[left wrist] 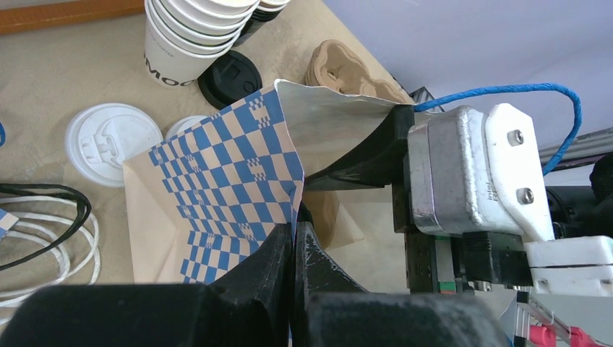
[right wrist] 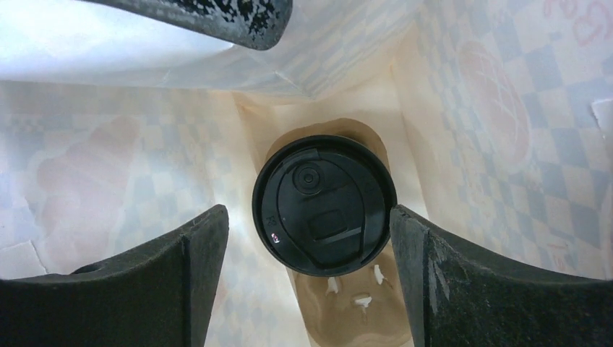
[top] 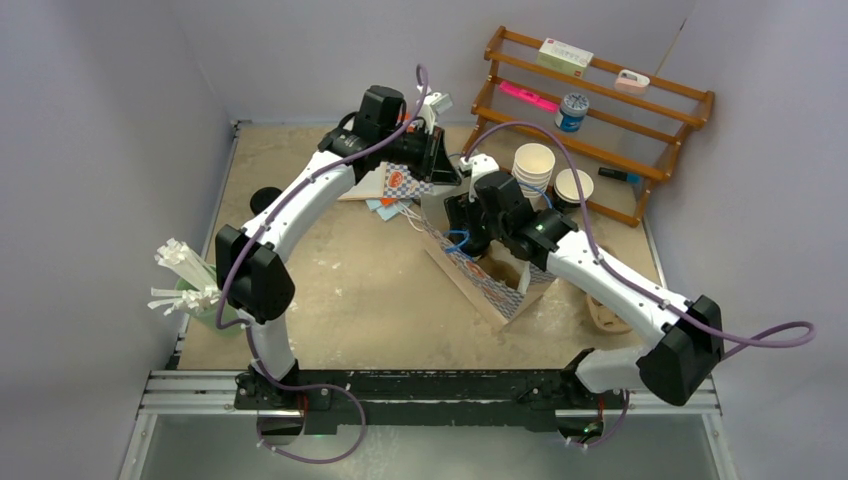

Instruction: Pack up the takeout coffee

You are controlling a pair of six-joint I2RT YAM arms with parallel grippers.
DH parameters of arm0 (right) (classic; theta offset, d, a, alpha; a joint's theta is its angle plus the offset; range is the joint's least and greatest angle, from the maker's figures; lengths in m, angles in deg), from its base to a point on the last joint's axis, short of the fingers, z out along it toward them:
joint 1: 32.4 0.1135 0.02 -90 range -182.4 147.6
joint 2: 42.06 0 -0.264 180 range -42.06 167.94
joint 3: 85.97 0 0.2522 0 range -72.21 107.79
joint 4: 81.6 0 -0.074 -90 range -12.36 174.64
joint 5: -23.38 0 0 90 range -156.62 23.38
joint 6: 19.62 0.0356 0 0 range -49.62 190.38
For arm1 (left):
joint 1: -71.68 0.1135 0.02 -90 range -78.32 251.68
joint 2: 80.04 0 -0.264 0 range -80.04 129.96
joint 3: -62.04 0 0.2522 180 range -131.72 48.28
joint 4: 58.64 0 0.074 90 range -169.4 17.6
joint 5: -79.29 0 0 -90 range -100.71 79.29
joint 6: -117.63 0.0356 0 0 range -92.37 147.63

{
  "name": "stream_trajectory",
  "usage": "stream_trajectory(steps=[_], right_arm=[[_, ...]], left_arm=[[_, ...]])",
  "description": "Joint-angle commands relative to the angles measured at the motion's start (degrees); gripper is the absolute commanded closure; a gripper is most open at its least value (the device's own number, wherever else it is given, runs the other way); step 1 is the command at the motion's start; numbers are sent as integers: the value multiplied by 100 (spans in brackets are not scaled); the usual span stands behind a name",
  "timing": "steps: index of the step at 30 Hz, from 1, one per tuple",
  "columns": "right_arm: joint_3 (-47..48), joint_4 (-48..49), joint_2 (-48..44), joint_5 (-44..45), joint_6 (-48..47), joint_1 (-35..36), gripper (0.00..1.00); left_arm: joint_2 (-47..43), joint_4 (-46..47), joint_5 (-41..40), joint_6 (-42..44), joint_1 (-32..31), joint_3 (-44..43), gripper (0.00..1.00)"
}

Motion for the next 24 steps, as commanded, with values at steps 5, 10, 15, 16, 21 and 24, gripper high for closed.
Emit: stream_trajectory(steps=[5,10,15,16,21,24], right_arm=[[236,-43,316,79,-207,-12,12],[295,-63,548,154,-197,-15,10],[311,-98,681,221,-194,-14,15],[313,-109,701,239,-195,-15,16],[242,-137,772,238,-189,-15,19],[189,-171,811,235,-166,-15,22]], left_arm=[[-145,295,36,-102,14,5,100],[-140,277,19,-102,16,0,100],[-128,266,36,-94,15,-6,100],[-129,263,36,-94,15,-11,100],[-138,227,45,-63,21,-16,100],[-138,211,49,-50,25,-17,100]])
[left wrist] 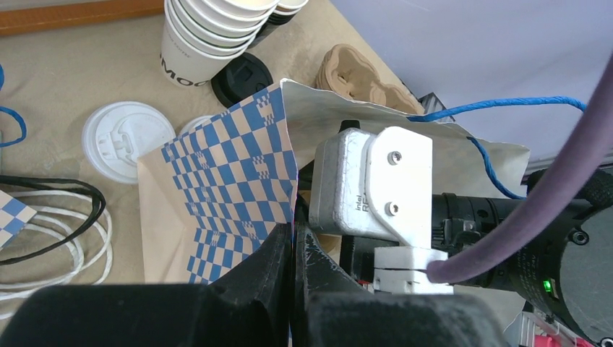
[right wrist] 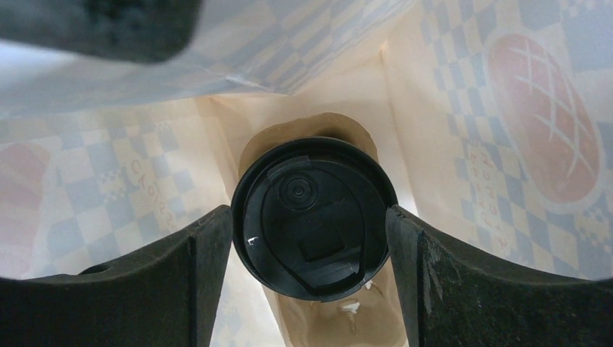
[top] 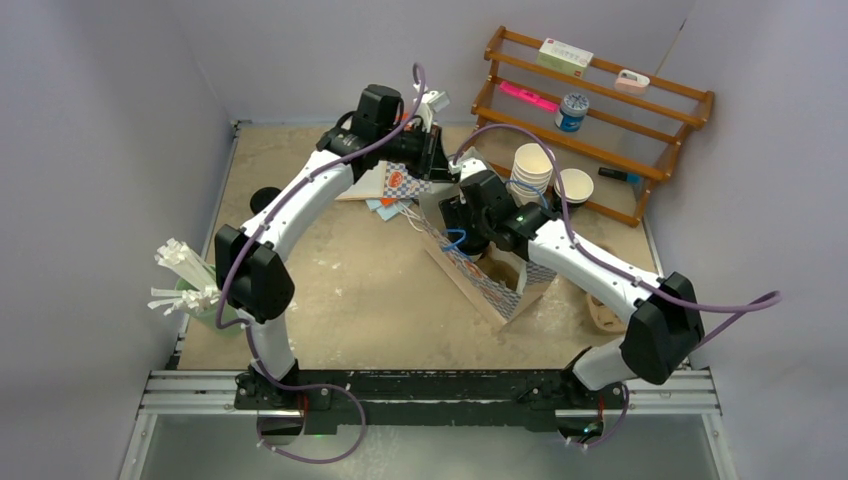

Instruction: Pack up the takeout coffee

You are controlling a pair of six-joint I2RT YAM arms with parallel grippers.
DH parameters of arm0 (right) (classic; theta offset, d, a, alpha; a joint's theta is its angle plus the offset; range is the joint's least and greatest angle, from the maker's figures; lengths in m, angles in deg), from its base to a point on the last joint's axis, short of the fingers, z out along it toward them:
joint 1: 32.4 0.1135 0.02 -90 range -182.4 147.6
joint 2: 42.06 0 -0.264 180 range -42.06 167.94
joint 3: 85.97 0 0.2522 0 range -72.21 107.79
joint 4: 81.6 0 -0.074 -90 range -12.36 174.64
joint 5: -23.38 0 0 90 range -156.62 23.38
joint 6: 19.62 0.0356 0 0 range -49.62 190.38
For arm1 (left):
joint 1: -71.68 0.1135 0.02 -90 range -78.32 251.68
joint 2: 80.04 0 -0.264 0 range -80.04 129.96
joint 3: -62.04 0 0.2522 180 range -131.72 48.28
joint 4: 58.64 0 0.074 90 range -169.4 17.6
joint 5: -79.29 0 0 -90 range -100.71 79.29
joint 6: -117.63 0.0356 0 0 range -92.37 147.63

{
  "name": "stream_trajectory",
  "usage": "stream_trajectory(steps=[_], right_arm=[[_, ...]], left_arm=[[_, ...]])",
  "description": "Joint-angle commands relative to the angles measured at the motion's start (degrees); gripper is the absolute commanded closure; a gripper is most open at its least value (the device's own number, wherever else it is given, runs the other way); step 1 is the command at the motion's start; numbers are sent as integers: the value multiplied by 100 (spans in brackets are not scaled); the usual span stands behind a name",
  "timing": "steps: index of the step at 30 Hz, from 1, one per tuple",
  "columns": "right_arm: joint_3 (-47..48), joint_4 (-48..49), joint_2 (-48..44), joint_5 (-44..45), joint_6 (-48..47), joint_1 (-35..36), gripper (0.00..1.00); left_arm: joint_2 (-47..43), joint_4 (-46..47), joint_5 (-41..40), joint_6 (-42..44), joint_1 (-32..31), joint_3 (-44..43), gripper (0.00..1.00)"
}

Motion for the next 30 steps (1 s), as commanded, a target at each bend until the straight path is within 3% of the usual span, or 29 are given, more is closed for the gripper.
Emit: stream_trajectory(steps=[1,4,12,21,30], right_arm=[[40,-167,143,28,-13,-11,22],[-1,-183,180,80,0,-13,18],[28,-257,217,243,-61,-13,18],[22,-246,273,320,-70,-13,21],[-180,-253,480,213,156,-13,31]], left_arm=[[-139,177,151,7,-3,-23,100],[-129,161,145,23,-7,-28,100],[-69,114,136,16,30,-124,100],[-36,84,113,4,58,-173,100],[-69,10,75,25,99,-120,100]])
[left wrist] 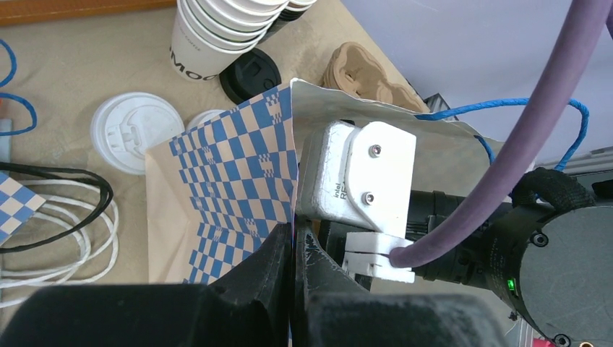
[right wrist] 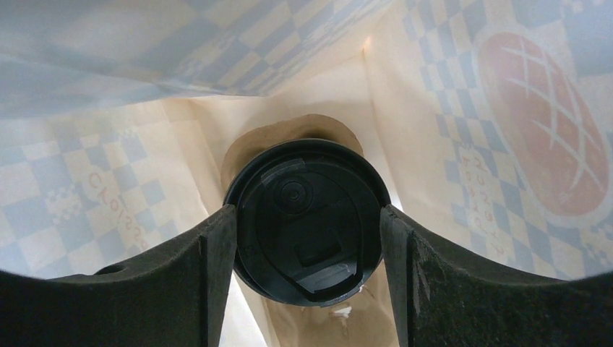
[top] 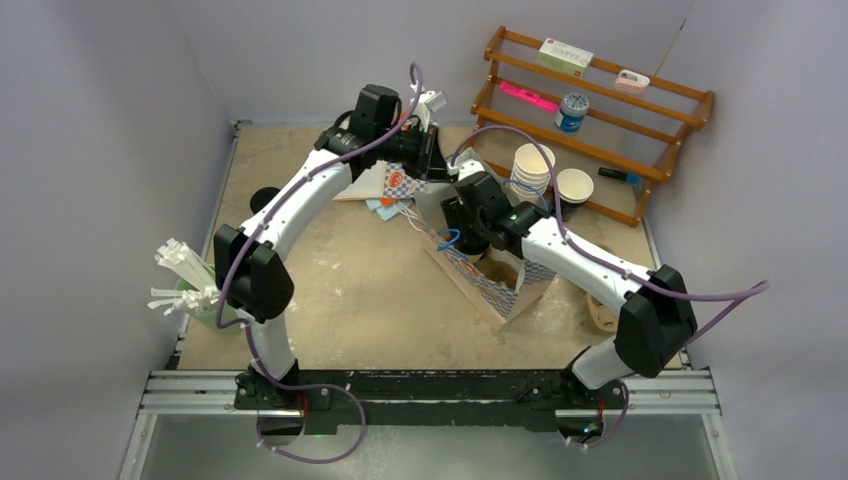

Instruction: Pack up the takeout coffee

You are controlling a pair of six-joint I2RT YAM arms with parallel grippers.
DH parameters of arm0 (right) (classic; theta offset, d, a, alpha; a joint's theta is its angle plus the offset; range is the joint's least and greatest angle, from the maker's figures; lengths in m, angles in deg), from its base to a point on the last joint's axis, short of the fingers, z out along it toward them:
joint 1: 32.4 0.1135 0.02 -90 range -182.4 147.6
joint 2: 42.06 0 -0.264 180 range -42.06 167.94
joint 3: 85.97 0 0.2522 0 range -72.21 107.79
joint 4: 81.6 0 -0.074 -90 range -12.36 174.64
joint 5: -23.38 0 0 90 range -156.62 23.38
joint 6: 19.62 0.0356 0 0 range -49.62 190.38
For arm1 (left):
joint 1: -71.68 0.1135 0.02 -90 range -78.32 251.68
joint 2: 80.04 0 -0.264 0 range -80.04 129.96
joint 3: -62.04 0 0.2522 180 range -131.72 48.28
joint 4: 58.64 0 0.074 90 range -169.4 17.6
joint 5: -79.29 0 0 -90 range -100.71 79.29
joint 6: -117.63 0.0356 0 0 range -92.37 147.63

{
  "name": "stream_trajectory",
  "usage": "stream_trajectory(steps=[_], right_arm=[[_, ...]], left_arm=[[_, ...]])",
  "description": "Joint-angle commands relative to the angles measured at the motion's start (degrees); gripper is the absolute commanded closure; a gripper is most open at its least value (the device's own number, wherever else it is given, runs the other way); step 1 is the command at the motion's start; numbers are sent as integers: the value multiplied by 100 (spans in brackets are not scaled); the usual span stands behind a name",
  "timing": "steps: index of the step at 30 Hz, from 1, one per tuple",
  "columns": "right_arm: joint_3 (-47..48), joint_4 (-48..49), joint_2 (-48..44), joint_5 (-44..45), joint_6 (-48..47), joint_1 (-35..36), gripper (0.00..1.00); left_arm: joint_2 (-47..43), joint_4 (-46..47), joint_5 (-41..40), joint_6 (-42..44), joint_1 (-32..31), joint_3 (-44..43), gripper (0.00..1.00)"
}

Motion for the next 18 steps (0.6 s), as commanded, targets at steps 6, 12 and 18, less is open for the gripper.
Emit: stream_trajectory(steps=[6,12,18], right_arm=[[-387,-210,403,-243,242,12,37],[-463,-224,608,-299,299,12,39],[-472,-316,811,-355,351,11,40]], left_arm=[[-66,101,147,31,102,-111,100],[-27,105,199,31,132,-118,100],[-14,119,225,31,172,-147,100]])
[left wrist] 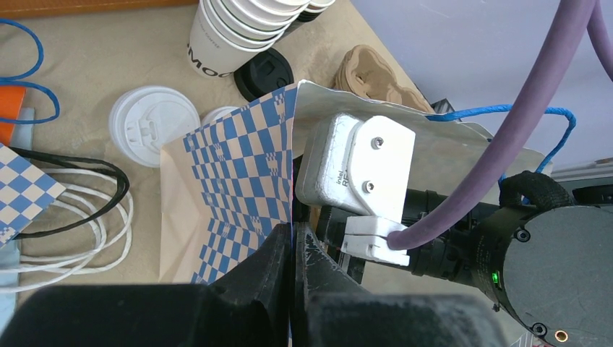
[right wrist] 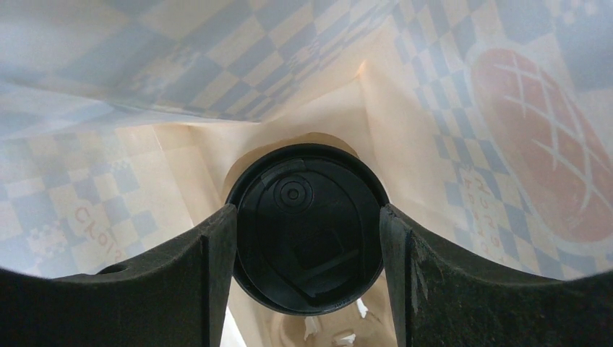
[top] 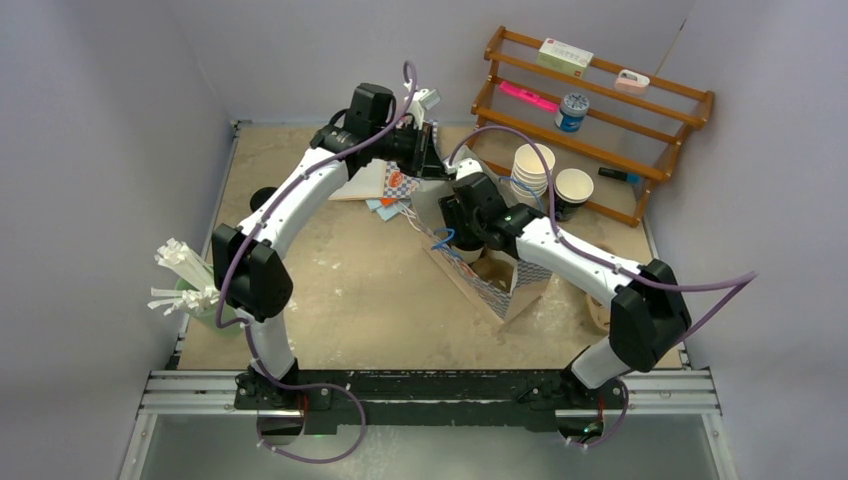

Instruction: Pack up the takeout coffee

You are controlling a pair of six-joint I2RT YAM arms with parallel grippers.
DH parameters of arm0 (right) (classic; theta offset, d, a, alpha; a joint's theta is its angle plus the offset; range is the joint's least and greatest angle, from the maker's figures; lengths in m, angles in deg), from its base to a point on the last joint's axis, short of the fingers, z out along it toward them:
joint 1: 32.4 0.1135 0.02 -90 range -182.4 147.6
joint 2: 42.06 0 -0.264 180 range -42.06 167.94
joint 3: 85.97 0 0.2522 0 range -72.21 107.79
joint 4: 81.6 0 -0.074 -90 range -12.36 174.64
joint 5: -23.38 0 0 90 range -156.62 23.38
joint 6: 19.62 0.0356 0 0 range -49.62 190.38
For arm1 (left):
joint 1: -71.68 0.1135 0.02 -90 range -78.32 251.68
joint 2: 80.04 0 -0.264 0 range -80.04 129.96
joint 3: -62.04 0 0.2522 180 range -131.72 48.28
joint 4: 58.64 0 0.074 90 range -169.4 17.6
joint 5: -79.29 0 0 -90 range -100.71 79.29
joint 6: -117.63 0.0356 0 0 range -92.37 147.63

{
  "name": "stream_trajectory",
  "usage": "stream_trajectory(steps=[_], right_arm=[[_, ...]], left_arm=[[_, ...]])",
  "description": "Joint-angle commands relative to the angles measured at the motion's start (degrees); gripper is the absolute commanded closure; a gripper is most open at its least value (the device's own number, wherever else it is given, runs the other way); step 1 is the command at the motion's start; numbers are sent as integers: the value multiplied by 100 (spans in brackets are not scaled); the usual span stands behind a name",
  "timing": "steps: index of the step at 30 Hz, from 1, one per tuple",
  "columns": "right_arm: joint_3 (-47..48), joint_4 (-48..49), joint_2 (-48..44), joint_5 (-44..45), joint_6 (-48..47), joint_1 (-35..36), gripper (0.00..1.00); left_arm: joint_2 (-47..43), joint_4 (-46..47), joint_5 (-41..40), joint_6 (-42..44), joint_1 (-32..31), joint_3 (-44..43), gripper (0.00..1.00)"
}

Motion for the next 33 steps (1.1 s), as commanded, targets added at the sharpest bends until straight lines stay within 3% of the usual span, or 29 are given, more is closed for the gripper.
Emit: stream_trajectory(steps=[1,7,13,18,24,33], right_arm=[[-328,-837,579,-397,299,16,41],[-47,-966,306,-350,234,13,40],[193,-937,-420,-324,206,14,13],[328,-836,-851,-466,-27,13,2],[329,-704,-1346,-540,-188,13,2],[-372,-198,-2419,-1901,-388,13,6]], left_arm=[[-17,217,263,29,21,-146,100],[-11,230,282,21,32,-136,100],[-25,290,284,5,22,-123,100],[-144,526,441,-73,4,-12,100],[-494,386,295,298,-139,175,100],[-1098,260,-72,666,-419,587,100]])
